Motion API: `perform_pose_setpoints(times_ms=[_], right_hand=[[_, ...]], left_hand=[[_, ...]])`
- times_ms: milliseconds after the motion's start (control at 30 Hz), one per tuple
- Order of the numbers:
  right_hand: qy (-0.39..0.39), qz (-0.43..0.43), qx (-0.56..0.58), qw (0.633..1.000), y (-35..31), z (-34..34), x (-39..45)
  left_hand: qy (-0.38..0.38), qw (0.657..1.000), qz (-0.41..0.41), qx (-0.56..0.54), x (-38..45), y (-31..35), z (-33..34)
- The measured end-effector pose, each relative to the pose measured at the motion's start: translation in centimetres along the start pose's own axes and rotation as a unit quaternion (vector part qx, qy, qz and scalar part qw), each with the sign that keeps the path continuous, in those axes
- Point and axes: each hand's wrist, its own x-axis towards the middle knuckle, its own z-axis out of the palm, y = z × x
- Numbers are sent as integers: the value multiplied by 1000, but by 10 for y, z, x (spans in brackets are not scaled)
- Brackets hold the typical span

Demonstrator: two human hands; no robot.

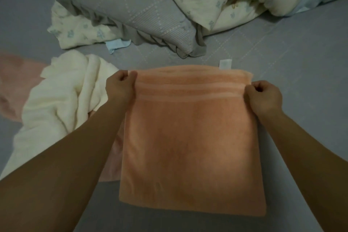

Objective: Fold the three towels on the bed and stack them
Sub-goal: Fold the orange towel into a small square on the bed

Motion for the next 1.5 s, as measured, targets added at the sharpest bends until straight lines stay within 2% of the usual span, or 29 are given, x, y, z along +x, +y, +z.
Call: perform_pose_setpoints(times_ms=[100, 200, 267, 400, 600, 767, 933, 1000, 1133, 1300, 1367, 1433, 1500], right_hand=[[6, 9, 47, 999, 1, -3, -1], [46, 19, 97, 994, -16, -10, 17], [51, 15, 86, 995, -21, -13, 28], [5, 32, 44, 999, -5, -7, 20], [10, 72, 46, 996, 31, -17, -59], [-32, 127, 32, 991, 69, -29, -143], [-117, 145, 15, 982, 115, -35, -224], [-142, 162, 21, 976, 130, -38, -249], [-187, 200, 19, 962, 154, -45, -293], [-212, 250, -65, 942, 193, -49, -358], [-217, 285, -99, 928, 197, -48, -377], [-186, 284, -136, 931, 187, -47, -385], [-77, 197, -178, 961, 170, -41, -386]], left_hand=[[6, 1000, 2, -19, 6, -1, -1], [23, 999, 29, -12, 17, 14, -1], [28, 999, 42, -3, 24, 22, 3], [5, 997, 27, 74, 21, 19, 11], [12, 999, 34, 7, -72, -19, -9], [-58, 994, -95, 20, -184, -98, -55], [-178, 971, -157, 39, -217, -134, -84], [-200, 966, -156, 43, -224, -138, -94], [-192, 969, -147, 42, -247, -153, -126], [-268, 933, -177, 162, -310, -199, -152], [-269, 926, -196, 177, -320, -210, -157], [-203, 944, -143, 216, -316, -210, -154], [-147, 951, 20, 270, -309, -191, -142]])
